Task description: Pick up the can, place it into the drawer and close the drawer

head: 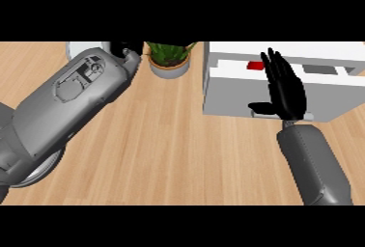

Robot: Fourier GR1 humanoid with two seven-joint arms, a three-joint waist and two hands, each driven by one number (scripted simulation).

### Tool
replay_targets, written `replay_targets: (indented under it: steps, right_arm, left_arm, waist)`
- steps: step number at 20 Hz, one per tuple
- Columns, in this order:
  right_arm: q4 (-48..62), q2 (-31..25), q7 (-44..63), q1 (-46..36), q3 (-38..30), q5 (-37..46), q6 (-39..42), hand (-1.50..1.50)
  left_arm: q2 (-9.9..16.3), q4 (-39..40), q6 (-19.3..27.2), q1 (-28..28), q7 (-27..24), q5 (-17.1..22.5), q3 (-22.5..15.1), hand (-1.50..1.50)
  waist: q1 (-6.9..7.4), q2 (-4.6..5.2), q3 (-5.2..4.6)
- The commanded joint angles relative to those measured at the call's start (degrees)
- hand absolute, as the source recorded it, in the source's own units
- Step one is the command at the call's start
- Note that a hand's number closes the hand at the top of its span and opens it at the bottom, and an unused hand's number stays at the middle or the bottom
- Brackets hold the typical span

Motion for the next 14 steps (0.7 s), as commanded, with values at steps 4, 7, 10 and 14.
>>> replay_targets:
  steps: [4,7,10,14]
  right_arm:
    - [15.8,1.4,-1.0,-8.0,-3.8,-0.1,-7.5,-1.50]
    - [19.5,0.5,0.2,-12.4,-4.9,0.7,-7.7,-1.50]
    - [24.6,-0.6,1.2,-16.7,-6.7,1.2,-9.9,-1.50]
    - [30.1,-1.6,1.0,-23.4,-8.2,1.2,-11.1,-1.50]
  left_arm:
    - [3.5,-6.5,0.0,2.7,4.7,-1.1,0.0,-1.50]
    - [3.2,-8.3,0.8,6.6,2.9,-2.1,-0.4,-1.50]
    - [4.8,-12.7,0.2,9.3,2.6,-2.1,-0.1,-1.50]
    - [5.4,-13.3,-0.4,12.7,1.3,-2.7,0.4,-1.50]
  waist:
    - [0.27,1.52,1.24]
    - [0.31,1.69,1.20]
    - [1.45,1.87,1.21]
    - [2.04,2.44,1.22]
